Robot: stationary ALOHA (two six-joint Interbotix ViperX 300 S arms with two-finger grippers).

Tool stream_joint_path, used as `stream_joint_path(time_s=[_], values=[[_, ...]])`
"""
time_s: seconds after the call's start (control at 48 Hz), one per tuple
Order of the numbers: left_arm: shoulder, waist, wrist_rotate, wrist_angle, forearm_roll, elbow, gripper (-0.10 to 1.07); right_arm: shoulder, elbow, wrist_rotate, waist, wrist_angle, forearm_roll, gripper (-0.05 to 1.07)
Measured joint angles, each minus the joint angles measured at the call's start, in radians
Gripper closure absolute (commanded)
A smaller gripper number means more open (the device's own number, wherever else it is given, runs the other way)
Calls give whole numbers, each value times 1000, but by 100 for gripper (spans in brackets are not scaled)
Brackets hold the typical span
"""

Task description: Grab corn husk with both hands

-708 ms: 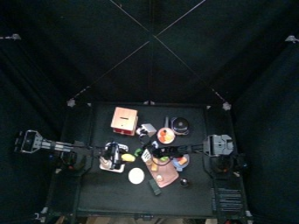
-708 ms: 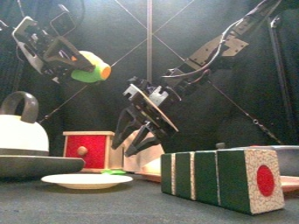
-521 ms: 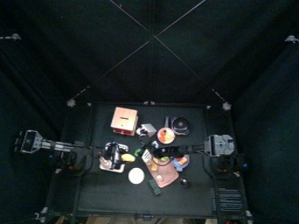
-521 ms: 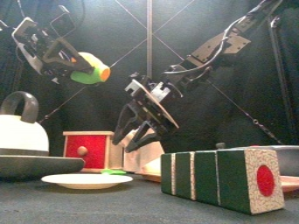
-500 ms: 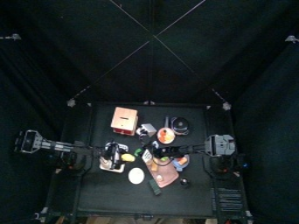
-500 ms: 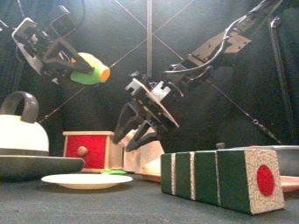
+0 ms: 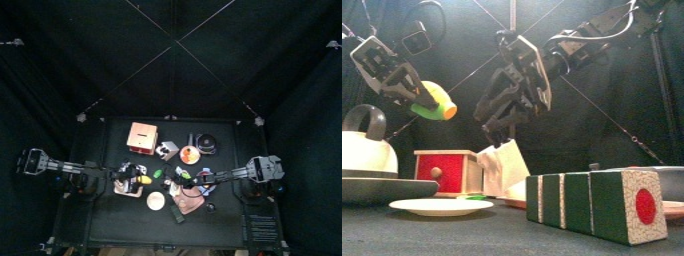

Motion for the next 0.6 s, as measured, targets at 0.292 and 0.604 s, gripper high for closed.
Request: stream_joint_path(time_s=[0.292, 0.604], values=[[0, -78, 6, 77, 75, -21, 21, -6, -51, 15, 54, 144, -64, 21], [-2, -121, 5, 106, 206, -21, 21, -54, -74, 195, 83, 354, -15, 21]])
